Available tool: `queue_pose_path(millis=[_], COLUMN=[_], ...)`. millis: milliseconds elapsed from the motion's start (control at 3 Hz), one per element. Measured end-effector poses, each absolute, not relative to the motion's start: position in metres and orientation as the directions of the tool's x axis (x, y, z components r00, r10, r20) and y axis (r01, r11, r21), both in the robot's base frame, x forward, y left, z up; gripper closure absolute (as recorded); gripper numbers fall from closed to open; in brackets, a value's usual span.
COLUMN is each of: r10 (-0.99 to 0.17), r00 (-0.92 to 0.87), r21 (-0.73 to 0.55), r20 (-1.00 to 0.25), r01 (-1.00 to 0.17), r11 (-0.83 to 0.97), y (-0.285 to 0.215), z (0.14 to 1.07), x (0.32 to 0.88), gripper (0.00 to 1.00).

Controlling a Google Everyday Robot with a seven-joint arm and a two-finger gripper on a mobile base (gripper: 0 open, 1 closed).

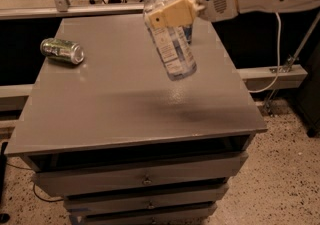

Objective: Place blue plastic bottle upright

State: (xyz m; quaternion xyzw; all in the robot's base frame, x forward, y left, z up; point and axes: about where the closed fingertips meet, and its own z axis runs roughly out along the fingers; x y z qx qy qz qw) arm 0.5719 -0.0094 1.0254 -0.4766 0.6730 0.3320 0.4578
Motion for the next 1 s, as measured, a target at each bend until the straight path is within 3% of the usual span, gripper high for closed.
queue_pose_path(millis=[1000], r10=[-0.290], r00=[0.039], r21=[-0.134], r20=[-0.956], r01=[-0.939], r11=[0.316], y=[-0.0280], z=[1.0392], x=[0.5575], gripper=[1.00])
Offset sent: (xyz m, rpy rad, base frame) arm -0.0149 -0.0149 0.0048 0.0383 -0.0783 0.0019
